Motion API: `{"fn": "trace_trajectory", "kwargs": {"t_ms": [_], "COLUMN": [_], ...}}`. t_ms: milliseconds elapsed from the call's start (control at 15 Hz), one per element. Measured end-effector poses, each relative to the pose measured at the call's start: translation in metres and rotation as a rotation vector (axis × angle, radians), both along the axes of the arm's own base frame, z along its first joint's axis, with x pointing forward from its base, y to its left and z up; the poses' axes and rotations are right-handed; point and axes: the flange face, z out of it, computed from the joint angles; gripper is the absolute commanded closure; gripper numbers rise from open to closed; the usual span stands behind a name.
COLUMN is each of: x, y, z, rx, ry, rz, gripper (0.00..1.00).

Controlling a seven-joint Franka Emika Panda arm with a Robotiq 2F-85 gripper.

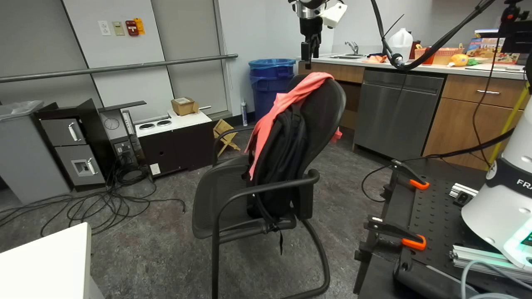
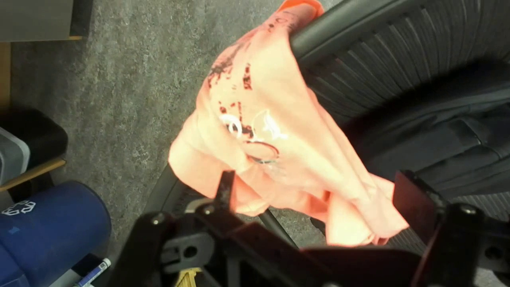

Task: Remove the sweatshirt from the backrest of the black chair

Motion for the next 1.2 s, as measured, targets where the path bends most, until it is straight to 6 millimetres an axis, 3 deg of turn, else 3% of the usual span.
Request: {"fn": "trace_trajectory", "kwargs": {"t_ms": [867,933,1067,1200], "x": [-0.007,-0.010,-0.016,-0.020], "y": [-0.014,-0.016,-0.021,-0.023], "z": [-0.064,-0.068,-0.075,-0.078], "rx": [-0.148,-0.159,-0.178,-0.190], "ry": [0.053,0.051,0.049,0.046], "rz": [0.166,0.180,0.203,0.223], "gripper": [0.02,0.26,0.29,0.44]}}
